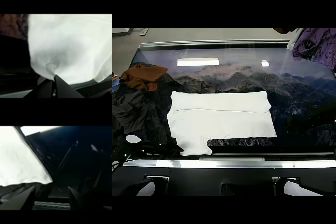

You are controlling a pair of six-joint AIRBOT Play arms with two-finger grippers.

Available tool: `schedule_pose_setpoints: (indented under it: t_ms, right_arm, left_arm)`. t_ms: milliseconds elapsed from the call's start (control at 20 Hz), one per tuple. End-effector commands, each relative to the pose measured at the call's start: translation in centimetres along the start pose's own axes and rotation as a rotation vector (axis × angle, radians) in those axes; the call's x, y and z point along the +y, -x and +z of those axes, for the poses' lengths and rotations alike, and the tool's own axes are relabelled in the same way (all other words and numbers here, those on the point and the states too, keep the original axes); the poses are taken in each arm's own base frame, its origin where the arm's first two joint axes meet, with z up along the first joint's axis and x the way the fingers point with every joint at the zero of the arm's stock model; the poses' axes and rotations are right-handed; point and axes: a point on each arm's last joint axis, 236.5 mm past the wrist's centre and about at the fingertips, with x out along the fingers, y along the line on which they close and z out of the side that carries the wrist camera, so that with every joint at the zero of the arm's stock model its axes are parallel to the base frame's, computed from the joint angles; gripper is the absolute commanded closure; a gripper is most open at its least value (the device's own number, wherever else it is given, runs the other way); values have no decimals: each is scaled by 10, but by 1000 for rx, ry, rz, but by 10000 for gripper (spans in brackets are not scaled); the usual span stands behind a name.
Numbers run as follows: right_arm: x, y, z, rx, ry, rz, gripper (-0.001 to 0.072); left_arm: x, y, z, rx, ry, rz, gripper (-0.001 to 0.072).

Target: Fold the clothes and pants, and hang the long-sleeved shirts on hangers.

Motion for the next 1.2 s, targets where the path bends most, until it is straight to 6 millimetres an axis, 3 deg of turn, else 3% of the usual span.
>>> schedule_pose_setpoints:
  t_ms: [0,250,500,650,750,800,950,1150]
  right_arm:
    - [0,-26,-15,28,-9,47,236]
    - [6,-44,-22,22,-29,109,236]
    - [19,-47,-2,-69,-52,167,249]
    - [36,-59,-8,-45,13,149,378]
    - [46,-62,-13,-28,49,146,681]
    - [50,-58,-13,-35,56,152,677]
    - [54,-38,-21,-58,58,138,678]
    - [48,-10,-57,-7,26,60,678]
  left_arm:
    - [-1,0,1,-2,1,-2,692]
    - [-1,0,-4,17,1,-4,692]
    - [-1,0,-4,15,1,-4,692]
    - [-1,0,-3,14,1,-5,691]
    - [-1,1,-2,9,5,-7,692]
    - [-1,4,1,-2,9,-10,692]
    - [-6,27,10,-15,-6,-16,693]
    - [5,77,1,-43,-47,112,693]
